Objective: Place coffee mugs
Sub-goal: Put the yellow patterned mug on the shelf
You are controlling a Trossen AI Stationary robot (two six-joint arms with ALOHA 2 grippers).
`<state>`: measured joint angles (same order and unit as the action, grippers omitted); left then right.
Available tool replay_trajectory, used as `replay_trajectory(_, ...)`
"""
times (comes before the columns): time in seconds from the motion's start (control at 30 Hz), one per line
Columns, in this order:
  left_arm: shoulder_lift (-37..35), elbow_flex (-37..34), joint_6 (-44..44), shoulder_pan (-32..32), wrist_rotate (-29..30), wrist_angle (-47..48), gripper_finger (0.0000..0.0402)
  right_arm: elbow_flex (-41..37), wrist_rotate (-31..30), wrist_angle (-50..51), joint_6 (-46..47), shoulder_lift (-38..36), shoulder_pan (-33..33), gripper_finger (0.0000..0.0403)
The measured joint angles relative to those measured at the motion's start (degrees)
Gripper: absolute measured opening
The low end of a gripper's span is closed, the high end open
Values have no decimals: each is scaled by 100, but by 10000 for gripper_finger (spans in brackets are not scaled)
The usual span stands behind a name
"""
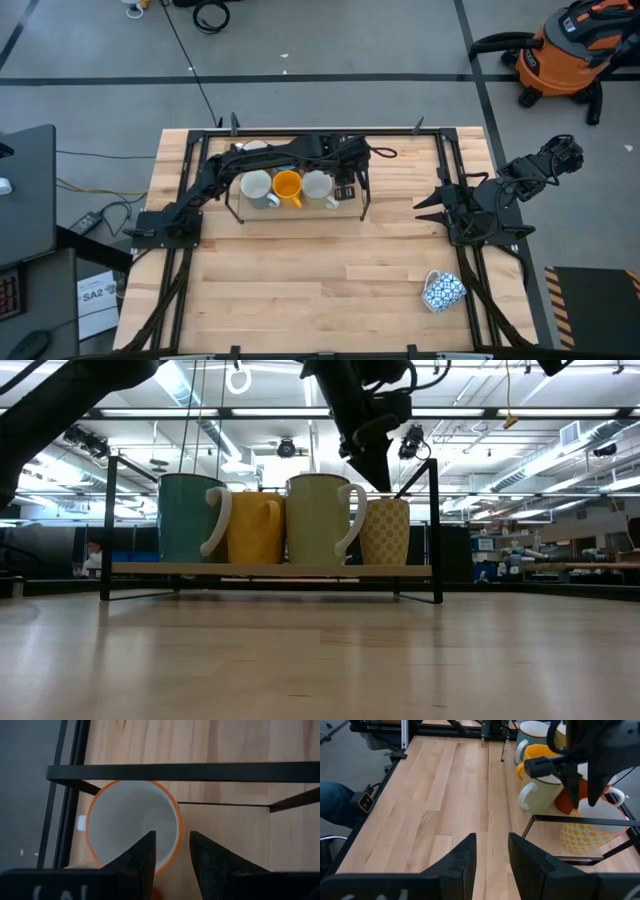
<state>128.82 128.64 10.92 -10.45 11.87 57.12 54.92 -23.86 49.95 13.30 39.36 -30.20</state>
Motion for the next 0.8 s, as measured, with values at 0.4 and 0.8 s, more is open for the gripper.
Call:
replay_trajectory(0.4, 255, -4, 92, 34, -19, -47, 125, 0, 0, 32, 0, 1, 0, 118)
replay_trajectory(0.8, 286, -4, 90, -29, -6, 40, 58, 0, -1, 38, 2, 2, 2, 118)
